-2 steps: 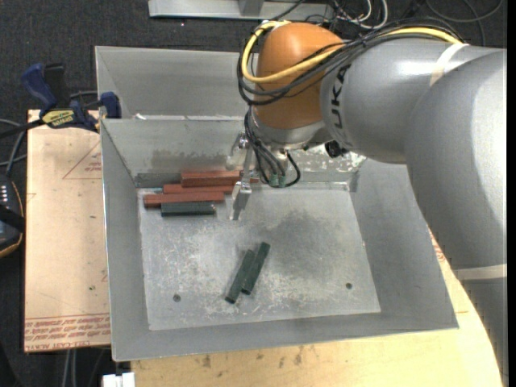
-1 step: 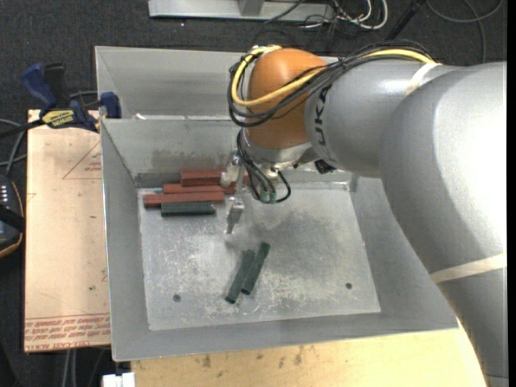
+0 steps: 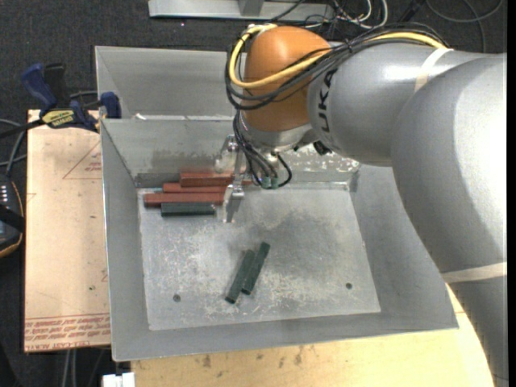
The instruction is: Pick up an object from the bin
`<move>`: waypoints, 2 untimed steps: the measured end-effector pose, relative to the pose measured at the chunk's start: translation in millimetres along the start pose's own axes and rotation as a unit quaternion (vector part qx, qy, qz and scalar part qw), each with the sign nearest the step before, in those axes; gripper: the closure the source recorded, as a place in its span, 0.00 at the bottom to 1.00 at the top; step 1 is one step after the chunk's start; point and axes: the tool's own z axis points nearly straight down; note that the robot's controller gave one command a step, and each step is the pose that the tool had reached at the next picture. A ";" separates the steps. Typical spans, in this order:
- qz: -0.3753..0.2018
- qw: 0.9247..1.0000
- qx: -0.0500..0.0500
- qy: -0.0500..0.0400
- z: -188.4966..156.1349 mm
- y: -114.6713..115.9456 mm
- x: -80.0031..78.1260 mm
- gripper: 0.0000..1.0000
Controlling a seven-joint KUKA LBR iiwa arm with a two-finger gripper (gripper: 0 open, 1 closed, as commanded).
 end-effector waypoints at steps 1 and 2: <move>0.014 1.000 0.000 -0.001 57.2 37.7 0.8 0.00; 0.017 1.000 -0.003 -0.008 51.6 36.2 -1.0 1.00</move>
Offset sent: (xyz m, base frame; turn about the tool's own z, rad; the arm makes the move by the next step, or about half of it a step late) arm -0.0060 -0.0050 -0.0685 0.0689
